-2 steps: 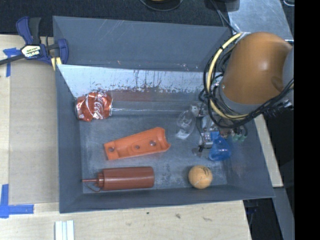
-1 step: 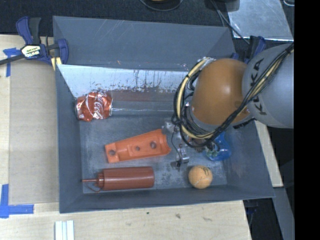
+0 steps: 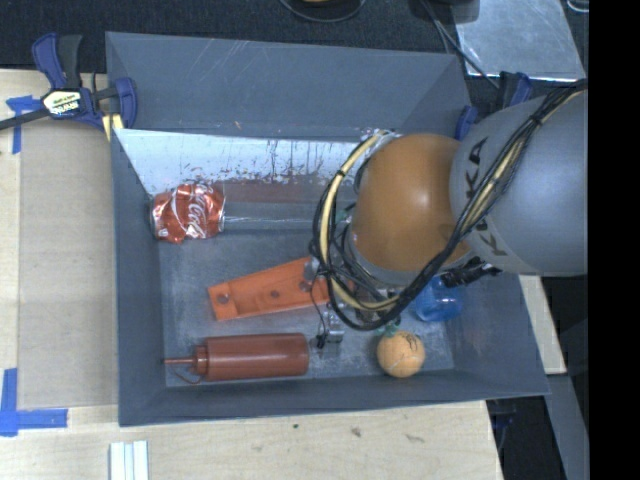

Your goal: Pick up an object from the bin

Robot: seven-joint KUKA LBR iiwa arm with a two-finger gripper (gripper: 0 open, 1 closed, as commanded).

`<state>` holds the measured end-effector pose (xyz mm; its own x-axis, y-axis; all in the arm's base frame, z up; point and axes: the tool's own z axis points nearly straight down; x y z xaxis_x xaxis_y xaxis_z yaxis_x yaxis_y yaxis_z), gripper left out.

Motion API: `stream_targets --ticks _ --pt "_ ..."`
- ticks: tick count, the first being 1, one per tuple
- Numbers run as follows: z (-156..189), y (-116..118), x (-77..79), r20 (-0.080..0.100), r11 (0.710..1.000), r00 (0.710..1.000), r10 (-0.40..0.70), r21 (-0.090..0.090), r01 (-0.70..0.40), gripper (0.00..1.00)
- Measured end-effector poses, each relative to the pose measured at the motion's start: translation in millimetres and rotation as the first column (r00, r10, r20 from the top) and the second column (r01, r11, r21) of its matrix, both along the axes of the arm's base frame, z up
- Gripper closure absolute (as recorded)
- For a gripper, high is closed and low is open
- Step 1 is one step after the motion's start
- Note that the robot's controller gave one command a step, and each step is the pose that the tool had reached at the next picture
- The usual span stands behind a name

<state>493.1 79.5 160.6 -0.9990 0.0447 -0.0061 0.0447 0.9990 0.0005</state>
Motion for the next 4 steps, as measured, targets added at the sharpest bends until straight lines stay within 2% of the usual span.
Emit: stream_targets --ticks 1,2,3,4 --pt "-58.7 35.0 76.1 0.003 0.904 0.904 0.428 -0.003 -0.428 0.0" --pt "-84.7 2.6 94.2 0.003 0.972 0.972 0.234 -0.001 -0.234 1.0" --pt "-84.7 2.6 94.2 0.003 0.972 0.972 0.234 -0.001 -0.234 1.0" --pt "140.6 4.9 86.6 0.017 0.977 0.976 0.215 -0.003 -0.215 1.0"
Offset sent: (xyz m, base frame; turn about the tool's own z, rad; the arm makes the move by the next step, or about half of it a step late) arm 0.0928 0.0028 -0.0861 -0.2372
